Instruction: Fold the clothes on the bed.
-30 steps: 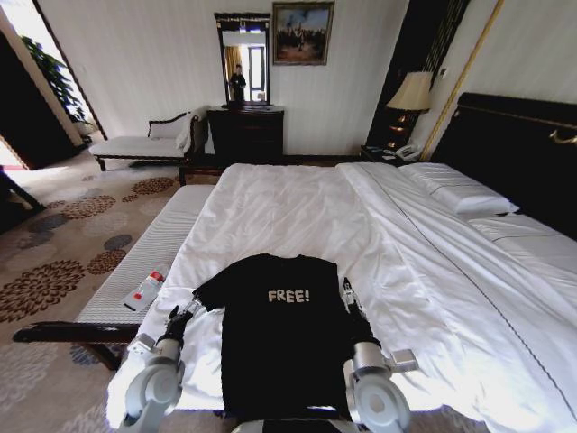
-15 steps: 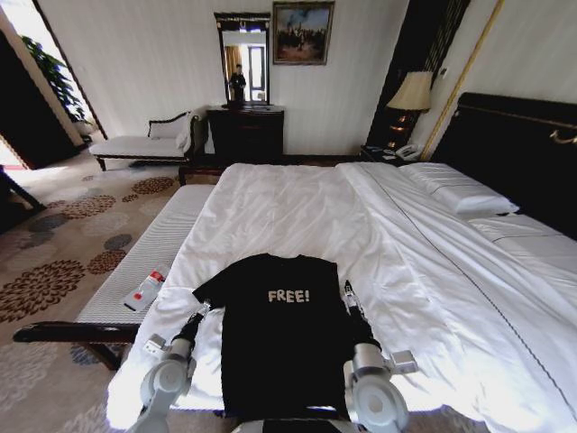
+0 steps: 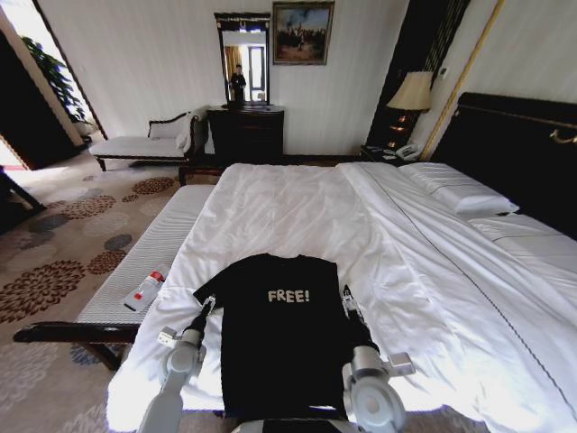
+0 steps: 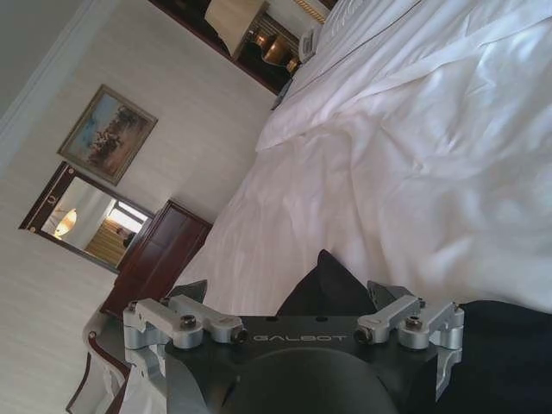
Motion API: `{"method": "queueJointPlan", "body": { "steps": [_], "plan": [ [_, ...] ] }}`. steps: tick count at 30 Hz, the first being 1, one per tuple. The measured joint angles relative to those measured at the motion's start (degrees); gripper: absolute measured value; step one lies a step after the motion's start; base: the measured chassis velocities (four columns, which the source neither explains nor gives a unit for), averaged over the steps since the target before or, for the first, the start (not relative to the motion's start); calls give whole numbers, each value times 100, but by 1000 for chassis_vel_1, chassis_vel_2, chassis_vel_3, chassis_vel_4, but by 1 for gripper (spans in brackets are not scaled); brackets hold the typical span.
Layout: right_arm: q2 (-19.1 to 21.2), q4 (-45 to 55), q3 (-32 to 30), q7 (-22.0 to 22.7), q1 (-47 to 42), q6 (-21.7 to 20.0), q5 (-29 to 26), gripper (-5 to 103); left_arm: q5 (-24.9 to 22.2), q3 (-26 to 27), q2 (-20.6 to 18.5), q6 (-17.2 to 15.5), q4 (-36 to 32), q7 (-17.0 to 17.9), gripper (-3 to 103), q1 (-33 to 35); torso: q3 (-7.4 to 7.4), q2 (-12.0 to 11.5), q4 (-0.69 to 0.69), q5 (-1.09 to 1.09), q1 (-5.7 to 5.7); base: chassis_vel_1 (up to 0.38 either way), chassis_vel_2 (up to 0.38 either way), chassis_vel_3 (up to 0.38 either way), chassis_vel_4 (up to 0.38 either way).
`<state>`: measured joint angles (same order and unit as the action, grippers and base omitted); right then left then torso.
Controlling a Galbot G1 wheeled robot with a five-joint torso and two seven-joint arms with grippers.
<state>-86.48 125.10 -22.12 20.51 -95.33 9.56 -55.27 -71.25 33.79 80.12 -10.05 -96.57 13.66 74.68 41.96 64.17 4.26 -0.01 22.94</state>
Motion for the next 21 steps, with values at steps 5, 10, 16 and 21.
{"method": "queueJointPlan", "body": {
  "steps": [5,10,16,21],
  "plan": [
    [-6,-17,16,25,59,-14,24,100,-18,36,-20,14,136,14,88,-164,0,0,0,-1,0,0,0,0,0],
    [-11,-64,17,30,60,-17,30,100,-29,89,-23,37,120,-31,72,-136,0,0,0,-1,0,0,0,0,0],
    [-33,-142,22,36,83,-17,48,100,-10,120,-25,79,69,-69,50,-108,0,0,0,-1,0,0,0,0,0],
    [-37,-171,21,44,89,-17,52,100,1,130,-32,88,-1,-70,34,-101,0,0,0,0,0,0,0,0,0]
  ]
}}
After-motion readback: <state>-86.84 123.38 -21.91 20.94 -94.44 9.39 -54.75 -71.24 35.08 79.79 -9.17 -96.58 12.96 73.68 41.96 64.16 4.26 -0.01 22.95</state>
